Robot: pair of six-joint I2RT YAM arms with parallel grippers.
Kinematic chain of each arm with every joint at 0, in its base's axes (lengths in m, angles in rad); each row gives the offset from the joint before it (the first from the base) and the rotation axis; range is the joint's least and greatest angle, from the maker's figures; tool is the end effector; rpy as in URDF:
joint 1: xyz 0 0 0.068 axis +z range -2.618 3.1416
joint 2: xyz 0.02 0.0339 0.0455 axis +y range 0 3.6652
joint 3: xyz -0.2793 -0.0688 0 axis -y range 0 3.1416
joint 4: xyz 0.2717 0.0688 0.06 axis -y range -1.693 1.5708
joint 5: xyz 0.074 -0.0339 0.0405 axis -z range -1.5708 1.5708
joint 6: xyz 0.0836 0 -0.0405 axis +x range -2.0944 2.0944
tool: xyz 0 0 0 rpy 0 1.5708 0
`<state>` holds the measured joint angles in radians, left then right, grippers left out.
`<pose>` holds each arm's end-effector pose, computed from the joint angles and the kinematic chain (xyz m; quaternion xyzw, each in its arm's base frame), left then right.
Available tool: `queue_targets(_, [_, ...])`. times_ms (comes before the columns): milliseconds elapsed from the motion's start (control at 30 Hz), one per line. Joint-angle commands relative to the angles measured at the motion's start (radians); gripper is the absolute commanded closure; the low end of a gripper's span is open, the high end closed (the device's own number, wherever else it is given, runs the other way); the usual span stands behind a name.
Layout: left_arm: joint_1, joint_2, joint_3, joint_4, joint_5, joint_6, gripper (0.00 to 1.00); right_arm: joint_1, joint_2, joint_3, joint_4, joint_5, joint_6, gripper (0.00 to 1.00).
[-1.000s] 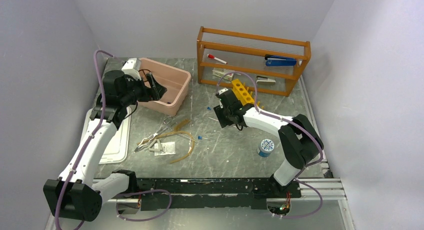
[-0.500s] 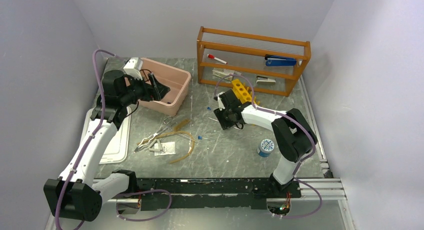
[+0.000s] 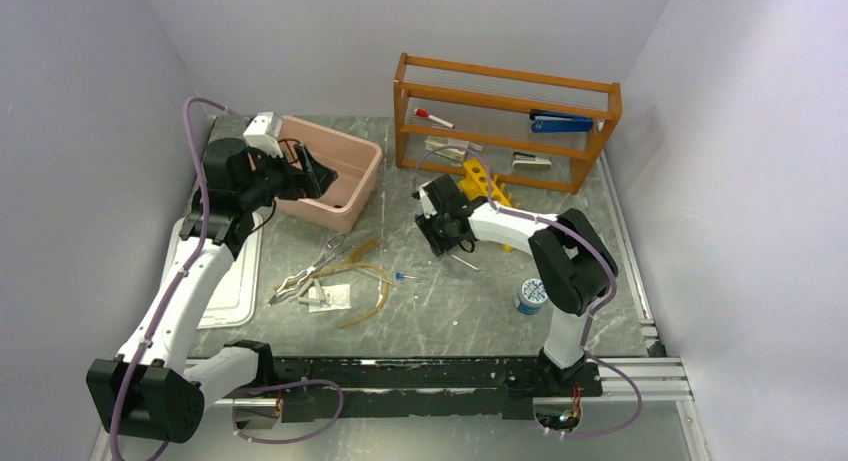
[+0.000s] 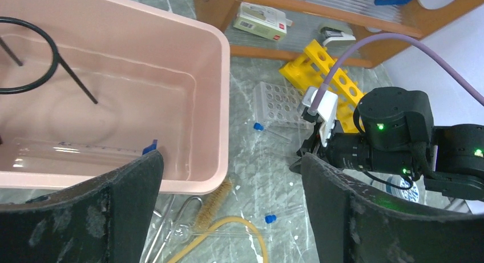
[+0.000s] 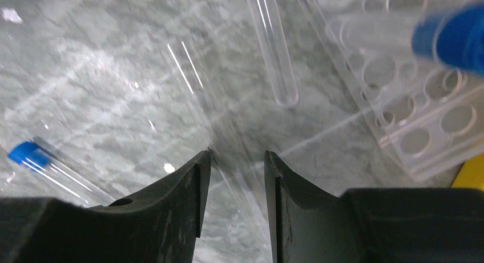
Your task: Organize the chemistry lab equipment
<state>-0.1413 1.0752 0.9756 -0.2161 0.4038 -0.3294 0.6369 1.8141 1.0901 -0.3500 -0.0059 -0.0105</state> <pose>0.2992 -0.0757 0.3450 0.0428 0.8006 -0.2920 0.5215 0.3259 0.2417 0.1110 -0.3090 0.9187 0.0785 0.2330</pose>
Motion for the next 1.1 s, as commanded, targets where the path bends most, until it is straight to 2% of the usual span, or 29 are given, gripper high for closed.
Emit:
queue_targets(0, [-0.002,0.006,0.065,-0.032,-0.085,0.002,0.04,0.012,0.085,0.057,-0.032,0.004,-0.03,0.56])
queue_targets(200, [-0.001,-0.011,0.059,-0.034,-0.086,0.014,0.03,0.028,0.157,0.121,-0.066,0.037,-0.07,0.6])
queue_targets(300, [-0.001,-0.028,0.047,-0.031,-0.074,0.015,0.05,0.038,0.142,0.116,-0.048,0.036,-0.078,0.72])
queue_targets(467, [-0.001,-0.054,0.031,-0.01,-0.041,0.023,0.11,0.047,-0.004,0.059,0.062,0.022,-0.061,0.82])
queue_targets(600, [-0.002,-0.053,0.023,0.029,0.044,0.004,0.14,0.048,-0.14,0.04,0.136,0.017,-0.031,0.83])
queue_targets(700, [-0.013,-0.051,-0.015,0.121,0.133,-0.05,0.15,0.046,-0.261,0.015,0.22,0.011,0.006,0.83])
queue_targets(767, [-0.054,-0.046,-0.048,0.2,0.167,-0.094,0.16,0.046,-0.343,-0.01,0.289,-0.021,0.053,0.83])
queue_targets(800, [-0.087,-0.041,-0.056,0.237,0.156,-0.097,0.2,0.045,-0.381,-0.018,0.321,-0.041,0.074,0.83])
queue_targets(867, [-0.184,-0.016,-0.036,0.239,0.069,-0.036,0.26,0.046,-0.444,-0.016,0.359,-0.058,0.121,0.81])
queue_targets(967, [-0.266,0.044,0.034,0.192,0.013,0.031,0.25,0.046,-0.506,-0.004,0.42,-0.084,0.234,0.81])
queue_targets(1067, [-0.286,0.072,0.001,0.315,0.084,-0.029,0.24,0.047,-0.556,-0.016,0.497,-0.091,0.345,0.8])
